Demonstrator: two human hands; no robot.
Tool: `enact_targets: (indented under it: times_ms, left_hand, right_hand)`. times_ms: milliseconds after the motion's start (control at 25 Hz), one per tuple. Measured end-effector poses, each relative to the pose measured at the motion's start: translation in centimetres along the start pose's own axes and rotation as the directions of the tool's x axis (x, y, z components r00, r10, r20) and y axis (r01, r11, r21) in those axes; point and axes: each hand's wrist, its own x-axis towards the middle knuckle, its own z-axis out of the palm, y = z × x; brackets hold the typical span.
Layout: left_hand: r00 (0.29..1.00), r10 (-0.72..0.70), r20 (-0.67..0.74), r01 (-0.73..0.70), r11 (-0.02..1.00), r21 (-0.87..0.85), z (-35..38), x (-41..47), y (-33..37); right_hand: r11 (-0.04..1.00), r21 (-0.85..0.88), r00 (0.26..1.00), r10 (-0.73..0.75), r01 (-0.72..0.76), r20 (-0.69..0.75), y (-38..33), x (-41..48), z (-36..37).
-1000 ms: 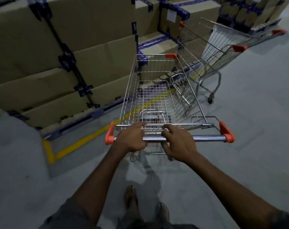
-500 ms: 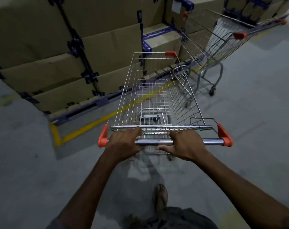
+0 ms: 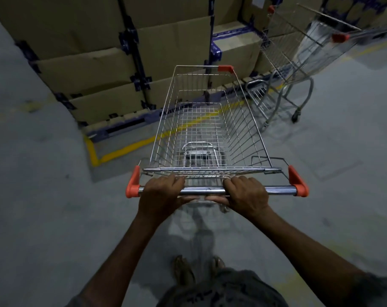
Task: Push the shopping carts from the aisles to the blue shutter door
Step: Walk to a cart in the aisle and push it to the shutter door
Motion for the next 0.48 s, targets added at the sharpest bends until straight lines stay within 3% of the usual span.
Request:
enact_targets:
  times_ms: [160,320,480]
  left_hand:
    - [0.996,-0.066,-0.056,0.070,0.995,0.076,-1.4,-3.3,0.6]
    - [0.981,-0.195,0.003,0.194,0.974,0.114,-3.6,-7.0,1.8]
    - [0.936,-0.323,0.140,0.309,0.945,0.109,-7.0,-10.9,2.4]
  right_hand:
    - [0.995,0.081,0.998,-0.055,0.055,0.005,-2.0,-0.6,-1.2]
    - [0.975,0.212,0.992,-0.087,0.065,0.094,-4.3,-1.0,-2.5]
    - [0.938,0.343,0.934,-0.157,0.039,0.322,-7.0,-0.5,-4.3]
